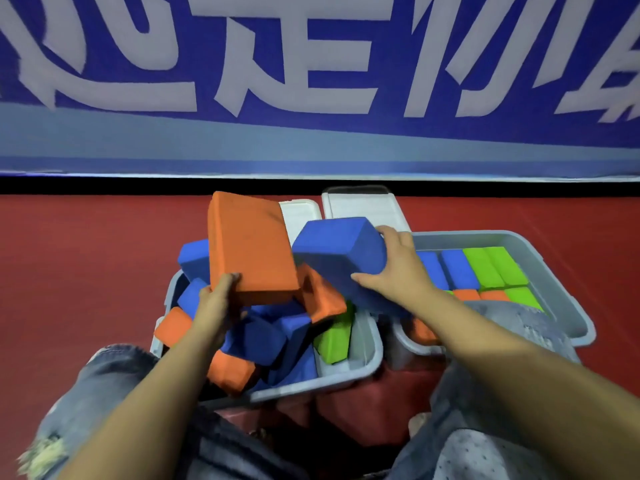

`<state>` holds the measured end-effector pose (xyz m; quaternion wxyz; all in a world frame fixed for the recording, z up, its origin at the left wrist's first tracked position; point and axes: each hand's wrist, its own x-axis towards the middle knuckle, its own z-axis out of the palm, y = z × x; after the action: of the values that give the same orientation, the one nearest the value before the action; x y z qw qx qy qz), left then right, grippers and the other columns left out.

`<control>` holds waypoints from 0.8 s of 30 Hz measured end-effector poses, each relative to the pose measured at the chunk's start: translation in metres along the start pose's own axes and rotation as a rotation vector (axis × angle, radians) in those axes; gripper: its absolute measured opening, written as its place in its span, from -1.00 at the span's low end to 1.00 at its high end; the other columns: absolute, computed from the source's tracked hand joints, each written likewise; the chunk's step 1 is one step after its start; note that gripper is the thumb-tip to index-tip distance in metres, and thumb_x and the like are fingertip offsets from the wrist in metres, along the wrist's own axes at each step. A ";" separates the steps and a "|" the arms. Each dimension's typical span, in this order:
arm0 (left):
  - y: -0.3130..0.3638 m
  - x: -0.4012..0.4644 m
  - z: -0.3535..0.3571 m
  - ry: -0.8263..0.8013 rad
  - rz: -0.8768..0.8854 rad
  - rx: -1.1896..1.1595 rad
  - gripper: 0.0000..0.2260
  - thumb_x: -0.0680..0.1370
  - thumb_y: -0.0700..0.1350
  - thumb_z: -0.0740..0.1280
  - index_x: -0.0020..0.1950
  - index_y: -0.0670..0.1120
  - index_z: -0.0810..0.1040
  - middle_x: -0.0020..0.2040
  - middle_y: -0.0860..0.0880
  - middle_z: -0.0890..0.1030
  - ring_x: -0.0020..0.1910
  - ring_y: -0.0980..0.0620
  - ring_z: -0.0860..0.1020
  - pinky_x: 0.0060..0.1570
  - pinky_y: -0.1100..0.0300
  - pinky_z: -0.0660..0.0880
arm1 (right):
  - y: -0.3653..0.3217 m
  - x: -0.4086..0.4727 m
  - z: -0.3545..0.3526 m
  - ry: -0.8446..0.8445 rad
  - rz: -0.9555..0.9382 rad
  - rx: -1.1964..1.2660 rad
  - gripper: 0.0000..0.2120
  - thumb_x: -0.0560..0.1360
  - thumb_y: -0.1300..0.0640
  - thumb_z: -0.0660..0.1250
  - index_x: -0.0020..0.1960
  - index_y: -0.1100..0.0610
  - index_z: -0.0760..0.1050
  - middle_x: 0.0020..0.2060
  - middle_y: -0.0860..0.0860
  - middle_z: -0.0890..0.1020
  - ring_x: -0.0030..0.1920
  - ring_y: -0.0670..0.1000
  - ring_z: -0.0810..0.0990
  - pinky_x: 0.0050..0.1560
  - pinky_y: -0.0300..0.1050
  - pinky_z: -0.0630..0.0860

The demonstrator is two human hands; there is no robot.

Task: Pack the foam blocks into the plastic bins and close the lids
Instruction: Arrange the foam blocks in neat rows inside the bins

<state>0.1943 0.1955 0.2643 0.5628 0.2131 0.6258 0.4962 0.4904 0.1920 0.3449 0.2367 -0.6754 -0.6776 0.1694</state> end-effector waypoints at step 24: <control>-0.081 -0.029 0.129 -0.569 -0.353 0.125 -0.37 0.56 -0.15 0.30 0.49 0.25 0.09 0.19 0.16 0.51 0.12 0.05 0.57 0.05 0.06 0.59 | 0.100 -0.011 0.025 0.115 -0.431 -0.447 -0.41 0.35 -0.29 0.17 0.33 -0.10 0.31 0.19 0.07 0.56 0.07 0.09 0.36 -0.04 0.11 0.53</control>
<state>0.3444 0.1869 0.2251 0.7780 0.2656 0.4999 0.2726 0.5598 0.1862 0.2677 0.1505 -0.5602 -0.8110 -0.0764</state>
